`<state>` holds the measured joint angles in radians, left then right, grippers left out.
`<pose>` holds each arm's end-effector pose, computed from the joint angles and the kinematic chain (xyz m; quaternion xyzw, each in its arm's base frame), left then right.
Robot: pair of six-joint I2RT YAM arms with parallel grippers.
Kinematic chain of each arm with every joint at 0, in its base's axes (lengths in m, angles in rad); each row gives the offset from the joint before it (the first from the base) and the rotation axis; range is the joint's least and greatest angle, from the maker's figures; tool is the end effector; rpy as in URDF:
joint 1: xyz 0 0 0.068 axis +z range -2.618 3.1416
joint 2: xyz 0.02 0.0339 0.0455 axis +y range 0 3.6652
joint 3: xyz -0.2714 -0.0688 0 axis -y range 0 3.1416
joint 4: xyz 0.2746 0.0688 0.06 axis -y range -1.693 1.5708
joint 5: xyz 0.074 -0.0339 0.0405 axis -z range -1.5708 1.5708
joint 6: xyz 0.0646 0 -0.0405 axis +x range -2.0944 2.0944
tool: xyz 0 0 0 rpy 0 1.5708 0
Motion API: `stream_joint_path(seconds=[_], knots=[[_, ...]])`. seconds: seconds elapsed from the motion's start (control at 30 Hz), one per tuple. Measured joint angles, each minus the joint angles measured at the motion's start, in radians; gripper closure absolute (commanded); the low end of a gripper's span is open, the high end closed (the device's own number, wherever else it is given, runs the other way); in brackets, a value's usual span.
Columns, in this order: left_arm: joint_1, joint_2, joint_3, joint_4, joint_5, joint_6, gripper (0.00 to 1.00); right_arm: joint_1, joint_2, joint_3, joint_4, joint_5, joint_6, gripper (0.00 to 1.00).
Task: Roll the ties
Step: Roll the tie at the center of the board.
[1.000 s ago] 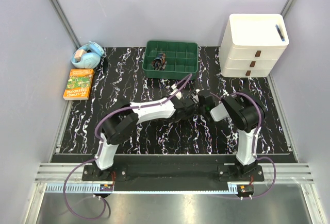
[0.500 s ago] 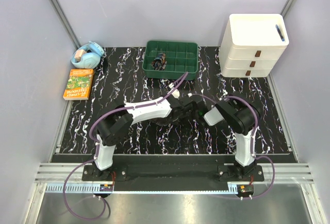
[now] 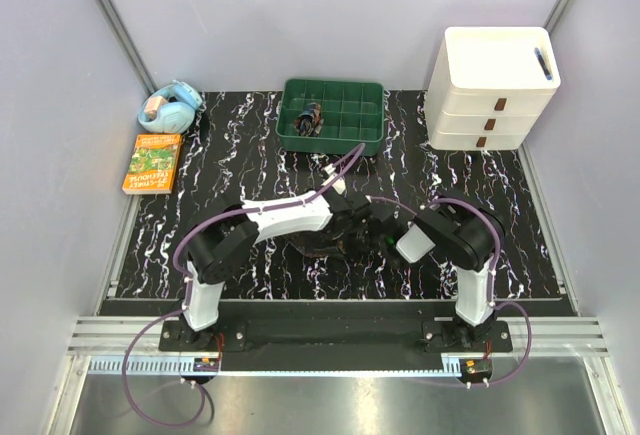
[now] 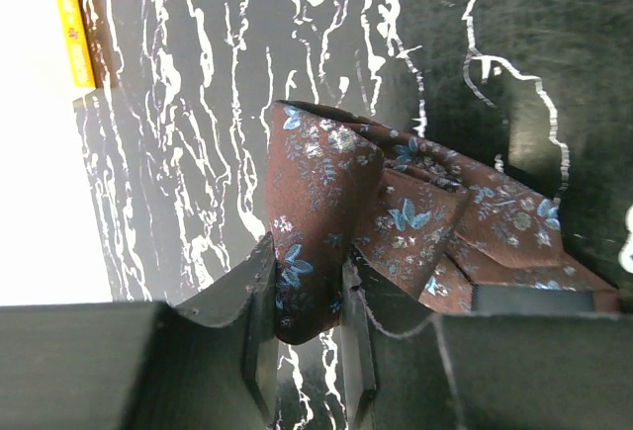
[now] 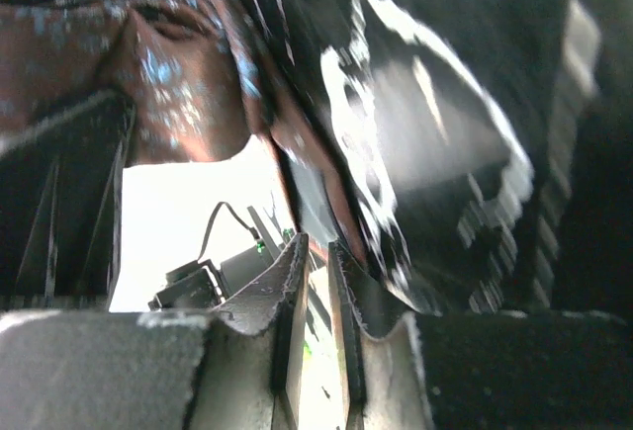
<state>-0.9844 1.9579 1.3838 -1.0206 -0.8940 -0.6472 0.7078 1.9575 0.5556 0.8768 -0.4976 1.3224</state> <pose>0.2538 -0.2910 0.1516 0.1564 0.8880 0.3041 0.3074 0.2389 0.2450 0.0387 0.1368 0.8376 0.5237 0.0741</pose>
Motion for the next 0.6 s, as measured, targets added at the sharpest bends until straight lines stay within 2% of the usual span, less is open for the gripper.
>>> stream_joint_path(seconds=[0.2,0.37,0.47,0.6], knots=[[-0.007,0.000,-0.034,-0.005,-0.040,-0.017,0.81,0.000,-0.071,-0.097,0.015,0.009,0.018,0.78],[-0.031,0.008,-0.036,-0.023,-0.107,-0.034,0.81,-0.008,-0.166,-0.177,-0.042,0.011,0.020,0.78],[-0.047,0.038,-0.019,-0.065,-0.137,-0.058,0.81,-0.027,-0.264,-0.234,-0.111,0.011,0.026,0.77],[-0.085,0.109,0.037,-0.147,-0.192,-0.121,0.79,-0.105,-0.506,-0.304,-0.274,0.010,0.009,0.75]])
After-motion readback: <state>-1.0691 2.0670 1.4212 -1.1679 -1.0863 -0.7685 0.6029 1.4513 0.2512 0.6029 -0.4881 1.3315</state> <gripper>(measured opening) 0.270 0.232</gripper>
